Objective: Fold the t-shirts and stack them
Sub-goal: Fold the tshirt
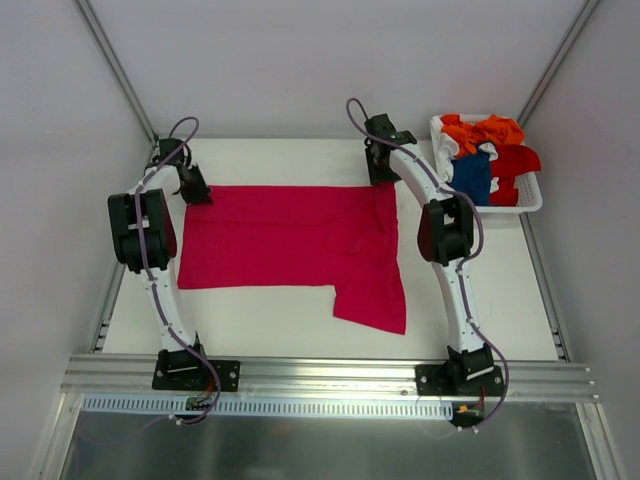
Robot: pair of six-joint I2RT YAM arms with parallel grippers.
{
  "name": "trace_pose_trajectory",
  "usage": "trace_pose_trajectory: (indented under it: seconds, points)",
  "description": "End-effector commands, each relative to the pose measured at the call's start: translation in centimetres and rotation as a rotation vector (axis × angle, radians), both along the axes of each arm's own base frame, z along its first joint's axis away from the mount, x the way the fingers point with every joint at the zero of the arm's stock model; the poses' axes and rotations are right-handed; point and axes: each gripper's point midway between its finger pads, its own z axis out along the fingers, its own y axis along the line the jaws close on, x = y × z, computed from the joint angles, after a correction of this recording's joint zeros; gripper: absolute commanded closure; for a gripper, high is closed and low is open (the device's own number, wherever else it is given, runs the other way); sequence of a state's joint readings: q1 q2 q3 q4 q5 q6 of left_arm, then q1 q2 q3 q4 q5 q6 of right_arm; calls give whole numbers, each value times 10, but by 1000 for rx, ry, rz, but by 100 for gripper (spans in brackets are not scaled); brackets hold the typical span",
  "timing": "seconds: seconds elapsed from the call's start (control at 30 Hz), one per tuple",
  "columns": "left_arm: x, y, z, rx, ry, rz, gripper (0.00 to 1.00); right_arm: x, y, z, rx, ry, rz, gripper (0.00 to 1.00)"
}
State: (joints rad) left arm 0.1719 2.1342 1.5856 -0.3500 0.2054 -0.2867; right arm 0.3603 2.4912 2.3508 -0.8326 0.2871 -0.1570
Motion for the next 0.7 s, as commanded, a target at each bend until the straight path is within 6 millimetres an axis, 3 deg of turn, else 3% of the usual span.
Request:
trace_pose_trajectory:
  seconds: [0.0,0.13,0.3,0.43,0.67]
  points:
    - [-10,6,-12,-3,68,23,100,7,-3,4,12,-27,-37,56]
    - [-19,7,-29,-6,128,19,100,7,-3,2,11,-23,-29,56]
    - [-22,3,-37,-42,159,16,100,10,9,19,92,-60,-40,33]
    - [-22,2,-38,-46,164,16,100,14,23,40,159,-112,-36,31]
    - [-22,3,-37,-43,163,14,100,10,20,18,65,-70,-18,35]
